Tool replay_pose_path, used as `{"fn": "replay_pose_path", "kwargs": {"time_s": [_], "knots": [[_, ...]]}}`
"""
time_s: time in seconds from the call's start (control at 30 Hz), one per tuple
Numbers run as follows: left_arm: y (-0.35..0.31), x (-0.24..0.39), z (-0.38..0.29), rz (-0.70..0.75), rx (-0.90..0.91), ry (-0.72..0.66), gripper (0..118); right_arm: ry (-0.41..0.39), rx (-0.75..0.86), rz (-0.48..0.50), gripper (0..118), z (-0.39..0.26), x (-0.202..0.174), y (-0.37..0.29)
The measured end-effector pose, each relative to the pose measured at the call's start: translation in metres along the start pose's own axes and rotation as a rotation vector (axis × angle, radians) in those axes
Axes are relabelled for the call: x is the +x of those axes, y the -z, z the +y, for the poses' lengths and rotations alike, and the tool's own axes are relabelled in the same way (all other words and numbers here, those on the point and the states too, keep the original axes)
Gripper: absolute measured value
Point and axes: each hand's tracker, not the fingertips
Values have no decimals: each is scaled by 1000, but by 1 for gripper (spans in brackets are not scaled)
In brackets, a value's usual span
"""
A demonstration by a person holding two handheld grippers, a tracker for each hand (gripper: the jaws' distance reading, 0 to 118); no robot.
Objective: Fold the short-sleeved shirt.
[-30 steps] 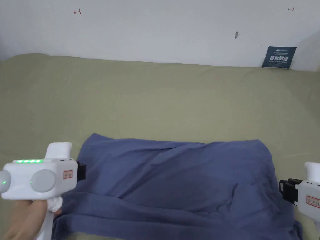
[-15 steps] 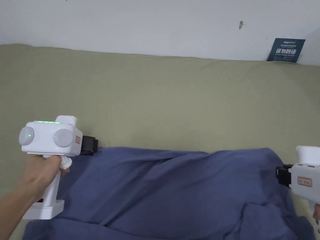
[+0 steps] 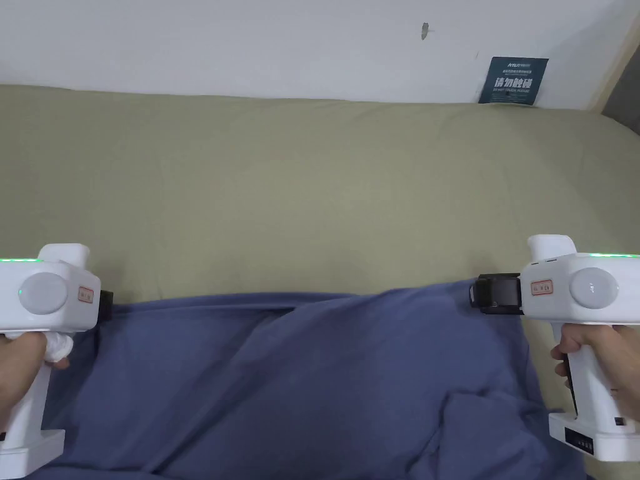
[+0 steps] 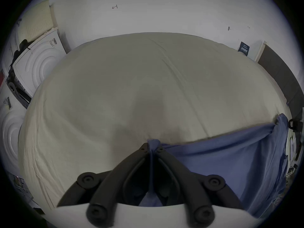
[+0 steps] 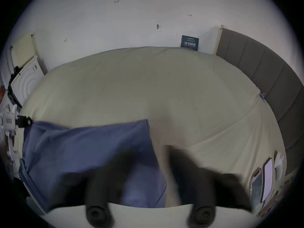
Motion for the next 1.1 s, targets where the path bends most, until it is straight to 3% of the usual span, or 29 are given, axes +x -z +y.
{"fn": "replay_pose_path", "kwargs": {"time_s": [0.1, 0.13, 0.17, 0.23, 0.4, 0.5, 0.6, 1.1], "knots": [[2, 1, 1, 10, -2, 15, 3, -61, -168, -16, 102, 6, 0, 23], [1, 2, 1, 13, -2, 22, 3, -68, -161, -19, 89, 7, -1, 28], [1, 0, 0, 12, -1, 23, 3, -75, -151, -22, 66, 5, -1, 30], [0, -2, 1, 8, 1, 20, 3, -54, -139, 3, 2, 1, -2, 29], [-19, -9, -2, 0, 36, 3, 3, -63, -85, 16, 1, -16, -15, 3], [-44, -17, -6, 9, 87, 13, 3, 8, -41, 52, 1, -12, 1, -28], [-72, -28, -18, -7, 99, 8, 3, 20, -17, 65, 1, -17, 11, -63], [-191, -73, -143, -44, 185, -23, 3, 61, 96, 162, 1, -135, 23, -219]]}}
